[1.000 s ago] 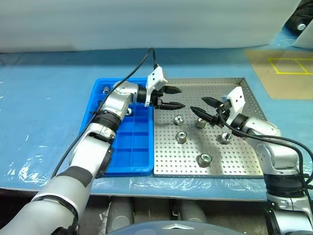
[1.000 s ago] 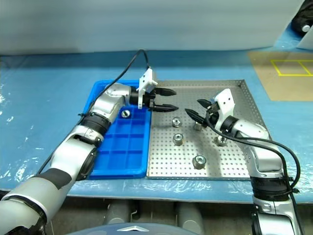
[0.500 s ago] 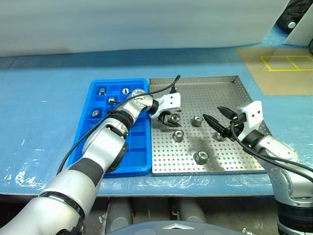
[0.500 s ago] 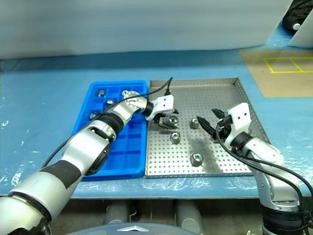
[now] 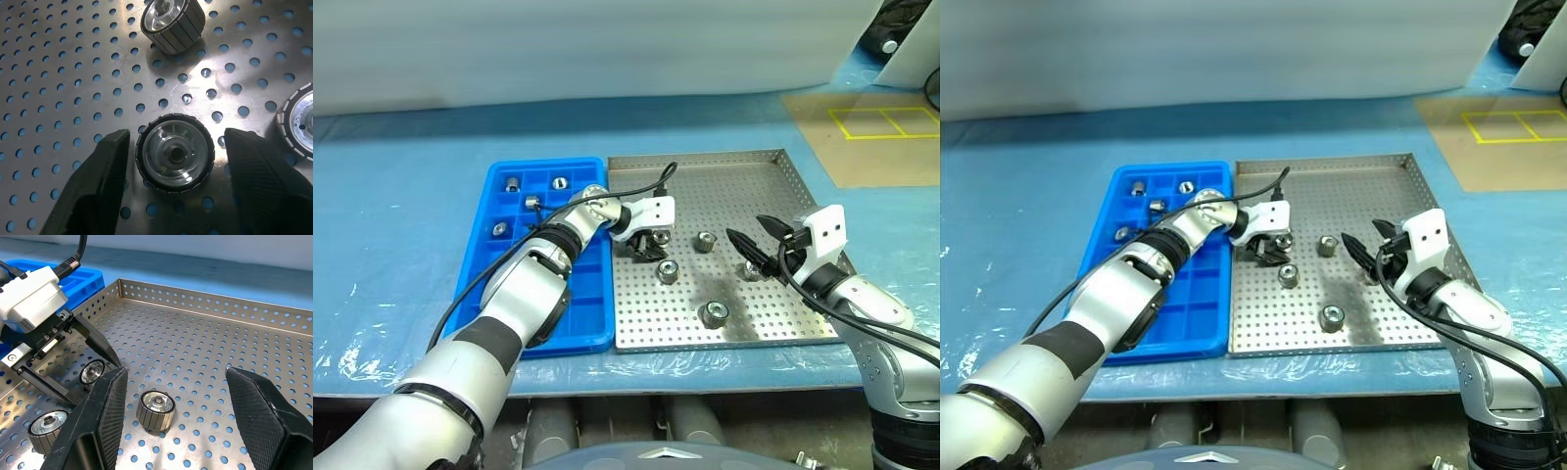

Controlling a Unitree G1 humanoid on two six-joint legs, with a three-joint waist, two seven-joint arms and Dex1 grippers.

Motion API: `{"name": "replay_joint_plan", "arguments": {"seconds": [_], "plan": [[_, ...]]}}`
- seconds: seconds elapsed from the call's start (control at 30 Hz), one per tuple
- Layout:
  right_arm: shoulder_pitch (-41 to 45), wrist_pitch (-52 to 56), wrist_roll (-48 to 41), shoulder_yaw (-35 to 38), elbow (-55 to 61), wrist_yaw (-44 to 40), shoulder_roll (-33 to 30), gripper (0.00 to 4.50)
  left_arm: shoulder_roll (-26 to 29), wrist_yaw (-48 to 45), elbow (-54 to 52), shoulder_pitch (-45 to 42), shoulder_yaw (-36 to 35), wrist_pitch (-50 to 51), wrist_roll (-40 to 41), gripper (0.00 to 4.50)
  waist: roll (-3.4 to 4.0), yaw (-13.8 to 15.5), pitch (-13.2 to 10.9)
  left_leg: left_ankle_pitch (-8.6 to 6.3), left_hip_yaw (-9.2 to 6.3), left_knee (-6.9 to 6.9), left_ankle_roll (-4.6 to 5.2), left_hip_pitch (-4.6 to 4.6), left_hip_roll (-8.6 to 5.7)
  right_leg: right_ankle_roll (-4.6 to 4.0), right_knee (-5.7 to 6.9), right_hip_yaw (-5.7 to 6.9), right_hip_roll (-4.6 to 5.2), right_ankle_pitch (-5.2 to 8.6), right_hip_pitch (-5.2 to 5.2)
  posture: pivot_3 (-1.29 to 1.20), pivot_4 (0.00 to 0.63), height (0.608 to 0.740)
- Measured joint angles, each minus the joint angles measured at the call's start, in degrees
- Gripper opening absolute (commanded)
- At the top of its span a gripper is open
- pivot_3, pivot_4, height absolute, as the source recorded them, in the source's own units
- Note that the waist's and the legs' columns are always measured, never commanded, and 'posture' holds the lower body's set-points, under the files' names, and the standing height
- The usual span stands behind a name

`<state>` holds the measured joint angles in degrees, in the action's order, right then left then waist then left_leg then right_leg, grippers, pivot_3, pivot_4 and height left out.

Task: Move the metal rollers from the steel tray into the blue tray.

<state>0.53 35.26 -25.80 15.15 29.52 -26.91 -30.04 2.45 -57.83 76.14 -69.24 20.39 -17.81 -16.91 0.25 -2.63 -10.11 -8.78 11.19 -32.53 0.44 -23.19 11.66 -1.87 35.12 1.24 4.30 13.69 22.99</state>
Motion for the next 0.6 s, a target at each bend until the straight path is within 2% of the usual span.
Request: {"name": "replay_joint_plan", "arguments": {"seconds": [0.07,0.4,0.5,0.6], "plan": [[0.0,-0.02,0.0,0.0,0.0,0.37,0.0,3.3,0.03,0.16,0.01,0.03,-0.05,-0.03,-0.26,1.91,0.0,-0.02,0.0,0.0,0.0,0.0,0.0,0.01,0.0,0.0,0.0,0.0,0.0,0.0,-0.01,-0.6,0.15,0.74],[-0.79,-0.25,0.03,-0.02,0.0,1.34,0.0,3.3,-0.14,-0.23,0.03,0.09,-1.12,-0.07,-0.33,1.77,0.01,-0.09,0.0,-0.05,-0.01,0.07,0.1,-0.04,0.0,0.01,-0.18,0.0,0.0,-0.01,-0.01,-0.57,0.15,0.74],[-0.15,-0.26,0.03,-0.2,-0.02,1.26,0.0,3.3,0.14,-3.66,-0.11,0.15,-3.87,-0.31,1.85,1.77,0.01,-0.03,0.0,-0.05,-0.01,0.1,0.1,-0.05,0.0,0.01,-0.22,0.0,0.0,-0.01,0.0,-0.56,0.15,0.74],[2.14,-0.26,-0.03,-0.83,-0.21,0.68,0.0,3.3,1.38,-11.69,-2.17,0.11,-8.06,-0.37,6.85,1.77,0.01,0.06,0.0,-0.05,-0.01,0.15,0.1,-0.03,0.01,0.0,-0.21,-0.01,0.0,-0.02,0.02,-0.49,0.15,0.74]]}}
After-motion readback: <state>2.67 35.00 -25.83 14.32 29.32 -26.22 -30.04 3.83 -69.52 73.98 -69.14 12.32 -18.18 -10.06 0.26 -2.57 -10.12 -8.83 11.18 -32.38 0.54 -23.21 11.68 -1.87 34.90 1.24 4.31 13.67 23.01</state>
